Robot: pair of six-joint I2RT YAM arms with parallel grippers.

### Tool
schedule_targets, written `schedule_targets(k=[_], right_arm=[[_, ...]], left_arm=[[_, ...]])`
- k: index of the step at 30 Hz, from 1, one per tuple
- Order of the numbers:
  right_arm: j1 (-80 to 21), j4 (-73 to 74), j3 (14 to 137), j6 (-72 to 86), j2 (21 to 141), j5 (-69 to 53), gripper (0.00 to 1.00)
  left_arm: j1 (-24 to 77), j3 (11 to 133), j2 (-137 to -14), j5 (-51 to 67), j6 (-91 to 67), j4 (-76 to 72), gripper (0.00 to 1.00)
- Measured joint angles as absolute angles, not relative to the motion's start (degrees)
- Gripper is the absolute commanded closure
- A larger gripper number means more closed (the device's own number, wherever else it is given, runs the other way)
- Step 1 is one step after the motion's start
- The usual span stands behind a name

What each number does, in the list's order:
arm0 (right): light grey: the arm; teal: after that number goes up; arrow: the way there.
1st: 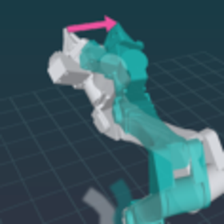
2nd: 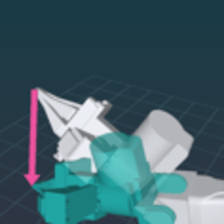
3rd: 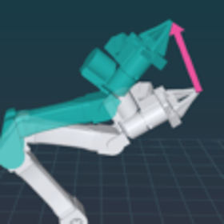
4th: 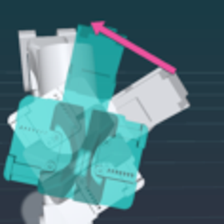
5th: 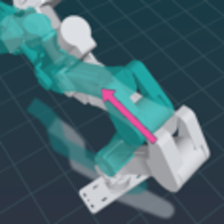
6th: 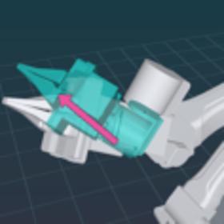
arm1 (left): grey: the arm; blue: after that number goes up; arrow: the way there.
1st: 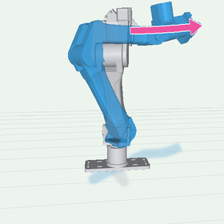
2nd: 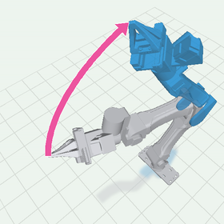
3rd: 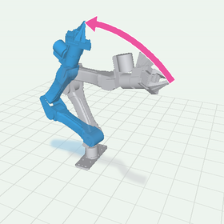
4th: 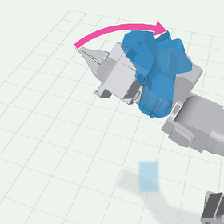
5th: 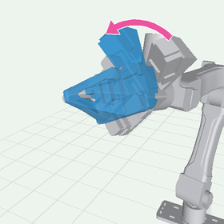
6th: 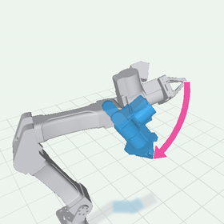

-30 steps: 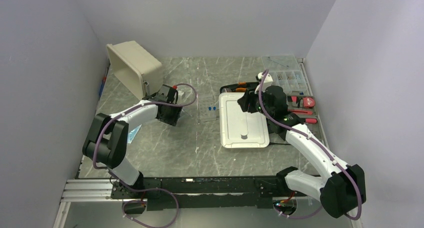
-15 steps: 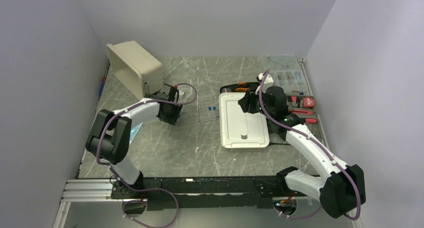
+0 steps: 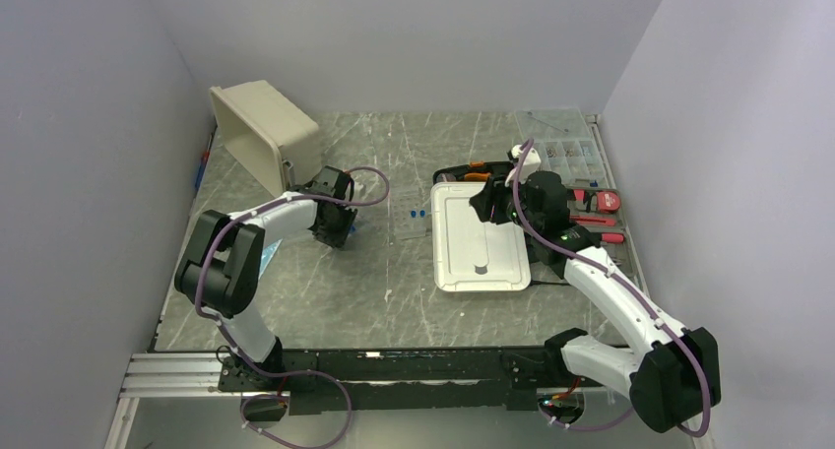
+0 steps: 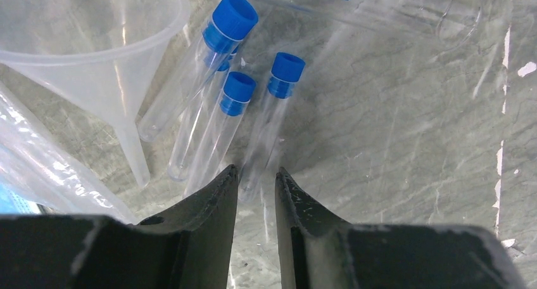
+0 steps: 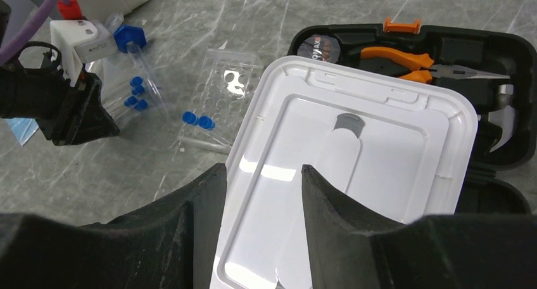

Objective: Organize the chemistry lab equipment

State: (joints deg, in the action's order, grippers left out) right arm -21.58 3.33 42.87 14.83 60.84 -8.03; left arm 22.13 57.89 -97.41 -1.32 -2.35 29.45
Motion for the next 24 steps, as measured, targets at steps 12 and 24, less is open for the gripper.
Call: schedule_targets(k=[12,24], right_arm=[[-21.26,3.29,42.35,15.07,60.40,-8.10,0.50],[-21.08,3.27,41.98,16.10,58.65,-9.72,0.50]], left_arm=[[22.44,59.13,-98.56,-1.41,-2.26,30.17,0.86],[27.29,58.33,-96.90,-2.26,-1.56,30.28,0.94]])
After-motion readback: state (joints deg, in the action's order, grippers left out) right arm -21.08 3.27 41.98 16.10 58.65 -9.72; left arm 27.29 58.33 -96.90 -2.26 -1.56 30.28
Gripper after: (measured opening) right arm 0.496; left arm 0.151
